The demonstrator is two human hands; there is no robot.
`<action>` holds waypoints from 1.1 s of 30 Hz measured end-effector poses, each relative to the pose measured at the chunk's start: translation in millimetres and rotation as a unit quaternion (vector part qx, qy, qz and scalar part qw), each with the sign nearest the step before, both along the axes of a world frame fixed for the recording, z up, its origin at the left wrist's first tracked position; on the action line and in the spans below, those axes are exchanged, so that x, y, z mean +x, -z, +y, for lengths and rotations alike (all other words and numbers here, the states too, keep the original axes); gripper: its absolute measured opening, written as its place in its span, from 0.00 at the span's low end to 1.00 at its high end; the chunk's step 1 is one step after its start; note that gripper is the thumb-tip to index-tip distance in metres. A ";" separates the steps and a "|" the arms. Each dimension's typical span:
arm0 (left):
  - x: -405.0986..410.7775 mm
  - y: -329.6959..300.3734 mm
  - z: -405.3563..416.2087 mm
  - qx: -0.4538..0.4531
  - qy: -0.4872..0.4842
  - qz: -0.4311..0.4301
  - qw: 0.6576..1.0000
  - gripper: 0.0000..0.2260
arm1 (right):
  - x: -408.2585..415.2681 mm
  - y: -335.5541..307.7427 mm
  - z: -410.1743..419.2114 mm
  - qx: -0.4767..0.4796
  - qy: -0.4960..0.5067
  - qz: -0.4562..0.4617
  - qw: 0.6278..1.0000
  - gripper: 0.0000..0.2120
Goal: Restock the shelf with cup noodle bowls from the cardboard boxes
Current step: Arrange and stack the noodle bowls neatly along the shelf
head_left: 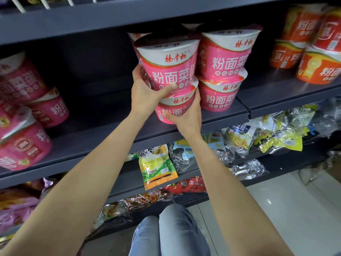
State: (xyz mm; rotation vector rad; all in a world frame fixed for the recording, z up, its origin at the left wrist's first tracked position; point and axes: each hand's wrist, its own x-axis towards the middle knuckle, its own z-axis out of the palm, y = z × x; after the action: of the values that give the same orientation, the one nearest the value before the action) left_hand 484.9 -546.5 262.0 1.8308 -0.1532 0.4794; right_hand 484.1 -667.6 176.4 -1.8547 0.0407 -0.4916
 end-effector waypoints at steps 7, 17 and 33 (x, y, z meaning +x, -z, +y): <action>3.8 -1.6 2.7 0.010 -0.005 0.005 1.000 0.46 | 3.0 -3.3 6.3 -0.042 0.035 0.003 0.999 0.58; 5.3 -0.9 4.0 0.011 -0.013 0.014 1.000 0.47 | -0.2 -3.8 12.1 -0.057 0.057 -0.012 0.997 0.59; 7.7 -0.5 4.7 0.035 -0.019 0.007 0.999 0.49 | -4.0 -6.1 9.5 -0.066 0.051 0.003 0.996 0.58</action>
State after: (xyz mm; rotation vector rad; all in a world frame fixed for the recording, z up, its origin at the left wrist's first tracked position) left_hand 492.5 -541.8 262.5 1.9079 -0.1270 0.4922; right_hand 480.1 -658.1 182.5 -1.9909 0.1096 -0.5724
